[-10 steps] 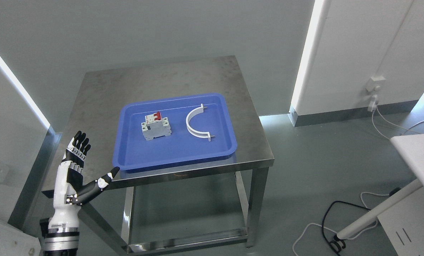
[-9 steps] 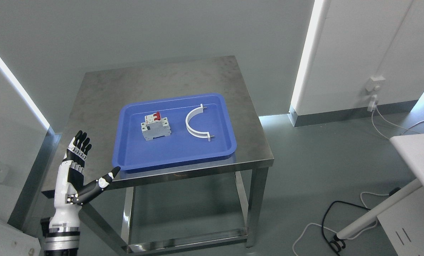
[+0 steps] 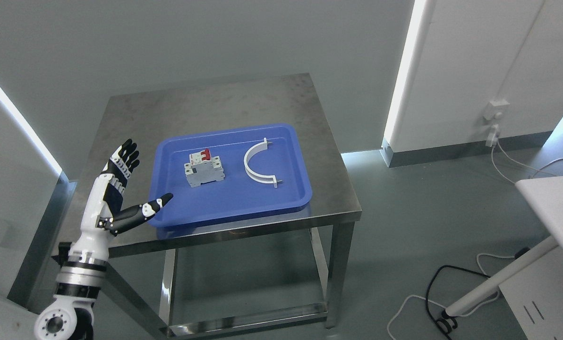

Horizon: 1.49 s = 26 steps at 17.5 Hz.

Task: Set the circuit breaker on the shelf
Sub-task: 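Reach the left hand to the grey circuit breaker and grasp it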

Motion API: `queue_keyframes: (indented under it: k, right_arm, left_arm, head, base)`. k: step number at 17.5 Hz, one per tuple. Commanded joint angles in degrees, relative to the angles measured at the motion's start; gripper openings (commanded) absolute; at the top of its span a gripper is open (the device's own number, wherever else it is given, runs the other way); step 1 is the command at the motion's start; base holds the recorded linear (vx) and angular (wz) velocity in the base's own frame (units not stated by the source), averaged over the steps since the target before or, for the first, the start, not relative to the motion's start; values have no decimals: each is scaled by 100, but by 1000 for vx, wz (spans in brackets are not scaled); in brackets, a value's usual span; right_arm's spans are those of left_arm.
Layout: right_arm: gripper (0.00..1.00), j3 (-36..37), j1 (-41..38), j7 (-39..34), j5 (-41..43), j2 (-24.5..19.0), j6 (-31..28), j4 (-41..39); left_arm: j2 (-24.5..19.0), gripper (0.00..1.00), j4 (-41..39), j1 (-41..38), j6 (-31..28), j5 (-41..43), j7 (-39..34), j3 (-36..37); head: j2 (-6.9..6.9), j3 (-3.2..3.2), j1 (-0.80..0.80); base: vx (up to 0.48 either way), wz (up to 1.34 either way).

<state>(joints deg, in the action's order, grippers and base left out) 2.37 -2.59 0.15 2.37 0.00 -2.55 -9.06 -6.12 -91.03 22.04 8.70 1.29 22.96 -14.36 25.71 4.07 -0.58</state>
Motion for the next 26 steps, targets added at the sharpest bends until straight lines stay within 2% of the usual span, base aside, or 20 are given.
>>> queue_keyframes:
  k: [1, 7, 12, 15, 17, 21, 24, 26]
  right_arm:
    - [100, 0, 5, 2, 0, 100, -17, 0]
    - [100, 0, 5, 2, 0, 100, -17, 0]
    - [100, 0, 4, 2, 0, 100, -17, 0]
    - [100, 0, 5, 2, 0, 100, -17, 0]
    - [100, 0, 4, 2, 0, 100, -17, 0]
    - [100, 0, -4, 2, 0, 100, -17, 0]
    - [100, 0, 5, 2, 0, 100, -17, 0]
    - [100, 0, 5, 2, 0, 100, -17, 0]
  left_arm:
    - [-812, 98, 963, 1214, -255, 1423, 480, 1049]
    - [-664, 97, 1772, 1539, -677, 2674, 947, 1058]
    - [-338, 94, 2334, 2102, -686, 2771, 965, 1400]
    - [-198, 88, 2835, 2252, -686, 2991, 974, 1445]
    - [-188, 79, 2845, 2191, -686, 3009, 974, 1392]
    - [-223, 69, 2889, 2182, -677, 3018, 965, 1147]
    - [-258, 66, 3056, 2199, -633, 3114, 947, 988]
    - [-250, 57, 3056, 2191, -616, 3114, 947, 892]
  head:
    - [0, 0, 0]
    - [0, 0, 0]
    - [0, 0, 0]
    - [0, 0, 0]
    - [0, 0, 0]
    - [0, 0, 0]
    - [0, 0, 0]
    - [0, 0, 0]
  base:
    - [0, 0]
    - [0, 0]
    - [-1, 4]
    - [0, 0]
    - [0, 0]
    - [0, 0]
    - [0, 0]
    - [0, 0]
